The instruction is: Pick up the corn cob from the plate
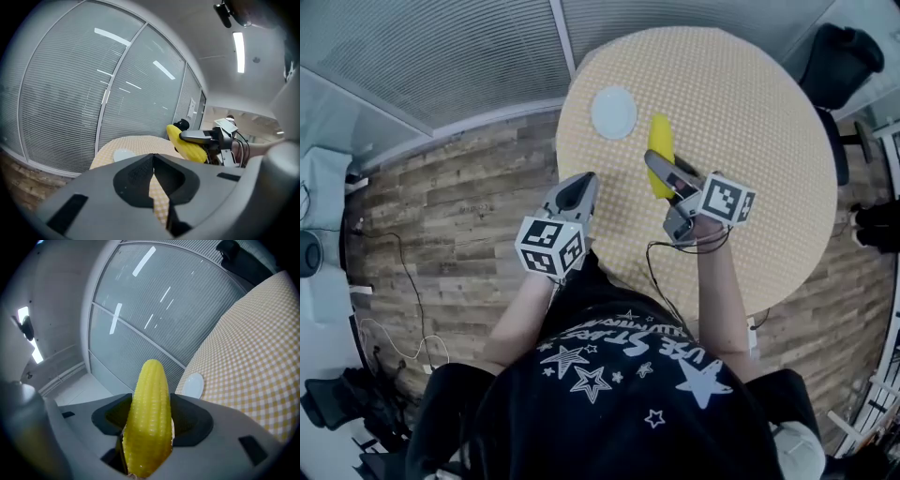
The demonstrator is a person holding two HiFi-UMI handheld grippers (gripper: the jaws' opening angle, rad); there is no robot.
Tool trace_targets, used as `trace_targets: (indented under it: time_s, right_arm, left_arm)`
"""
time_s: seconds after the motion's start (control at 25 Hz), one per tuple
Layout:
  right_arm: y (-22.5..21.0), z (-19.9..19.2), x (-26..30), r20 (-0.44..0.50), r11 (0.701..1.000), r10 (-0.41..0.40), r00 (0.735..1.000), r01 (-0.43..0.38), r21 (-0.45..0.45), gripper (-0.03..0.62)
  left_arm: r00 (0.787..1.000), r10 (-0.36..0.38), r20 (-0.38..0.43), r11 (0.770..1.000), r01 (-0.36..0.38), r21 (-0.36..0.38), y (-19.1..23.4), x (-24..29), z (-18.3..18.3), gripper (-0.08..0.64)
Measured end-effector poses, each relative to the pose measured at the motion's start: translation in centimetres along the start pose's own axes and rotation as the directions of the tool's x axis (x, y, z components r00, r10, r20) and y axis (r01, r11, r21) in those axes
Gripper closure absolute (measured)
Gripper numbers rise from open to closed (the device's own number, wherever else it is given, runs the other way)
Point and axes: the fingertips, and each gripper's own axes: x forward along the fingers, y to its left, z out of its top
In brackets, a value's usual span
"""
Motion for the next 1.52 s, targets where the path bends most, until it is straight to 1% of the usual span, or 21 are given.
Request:
trace_targets:
  time_s: [0.12, 0.28, 0.48, 0.64, 0.76, 0.88, 1.08, 1.28, 1.52]
  right_arm:
    - [0.7, -0.2, -2.1, 0.005, 1.0, 0.011, 1.0, -0.011, -0.02, 0.327]
    - [1.4, -1.6, -5.8, 0.006, 0.999, 0.01, 1.0, -0.01, -0.048, 0.327]
    - [2.4, -3.8, -10.4, -0.029, 0.994, 0.009, 1.0, -0.012, -0.112, 0.327]
    - [3.0, -5.6, -13.1, -0.062, 0.982, -0.002, 0.998, -0.01, -0.188, 0.327]
    - [3.9, -6.5, -14.7, -0.078, 0.977, 0.011, 0.997, -0.028, -0.211, 0.327]
    - [4.5, -7.0, -16.0, -0.081, 0.975, 0.015, 0.997, -0.033, -0.221, 0.328]
    - [4.7, -7.3, -18.2, -0.042, 0.973, 0.026, 0.999, -0.035, -0.226, 0.327]
    - [4.9, -8.0, -18.7, -0.014, 0.979, 0.038, 0.999, -0.04, -0.199, 0.327]
    - [5.2, -8.4, -19.4, 0.011, 0.976, 0.052, 0.999, -0.048, -0.21, 0.327]
  left_arm:
    - [0.999, 0.017, 0.028, 1.0, -0.017, 0.004, -2.0, -1.0, -0.2, 0.551]
    - [0.998, 0.042, 0.048, 0.998, -0.043, 0.033, -5.1, -2.8, -1.4, 0.551]
    - [0.996, 0.062, 0.069, 0.997, -0.065, 0.035, -9.2, -5.0, -3.0, 0.551]
    - [0.991, 0.09, 0.095, 0.995, -0.095, 0.041, -11.8, -7.1, -3.5, 0.551]
    - [0.989, 0.111, 0.102, 0.993, -0.115, 0.038, -13.3, -8.4, -3.7, 0.551]
    - [0.988, 0.122, 0.098, 0.992, -0.125, 0.03, -14.4, -9.1, -3.9, 0.551]
    - [0.99, 0.113, 0.089, 0.991, -0.119, 0.065, -16.0, -9.4, -4.1, 0.551]
    - [0.991, 0.1, 0.087, 0.992, -0.106, 0.064, -16.2, -9.9, -4.7, 0.551]
    - [0.992, 0.089, 0.086, 0.993, -0.095, 0.065, -16.3, -10.3, -5.7, 0.551]
